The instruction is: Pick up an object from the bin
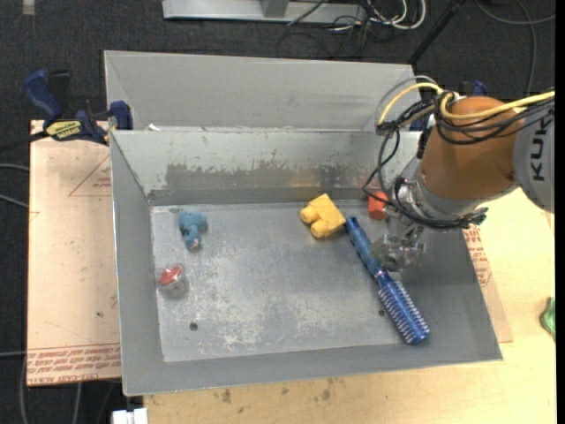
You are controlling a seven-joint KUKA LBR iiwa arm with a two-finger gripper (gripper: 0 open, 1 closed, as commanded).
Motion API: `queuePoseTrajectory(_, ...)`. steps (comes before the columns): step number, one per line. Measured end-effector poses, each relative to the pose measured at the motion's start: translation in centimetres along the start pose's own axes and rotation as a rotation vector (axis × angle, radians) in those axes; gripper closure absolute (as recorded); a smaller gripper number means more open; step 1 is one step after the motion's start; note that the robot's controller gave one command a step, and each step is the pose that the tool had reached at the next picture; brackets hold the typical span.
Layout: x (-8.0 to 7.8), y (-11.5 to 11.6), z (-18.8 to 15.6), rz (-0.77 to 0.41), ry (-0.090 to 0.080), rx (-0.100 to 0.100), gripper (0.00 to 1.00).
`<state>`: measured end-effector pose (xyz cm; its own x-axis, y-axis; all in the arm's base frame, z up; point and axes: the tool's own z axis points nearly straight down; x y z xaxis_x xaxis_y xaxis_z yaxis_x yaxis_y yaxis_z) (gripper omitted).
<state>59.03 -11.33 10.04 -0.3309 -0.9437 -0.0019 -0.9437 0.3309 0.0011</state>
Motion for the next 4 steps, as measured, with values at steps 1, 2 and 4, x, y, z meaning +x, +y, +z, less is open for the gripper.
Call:
queuePoseTrajectory(1,0.0,0.0,0.0,0.001,-0.001,0.001,0.0)
queuePoseTrajectory(2,-1.0,0.1,2.9,-0.271,-0.006,-0.002,0.0)
queuePoseTrajectory(4,1.2,1.3,-10.5,-0.311,0.0,0.009,1.0)
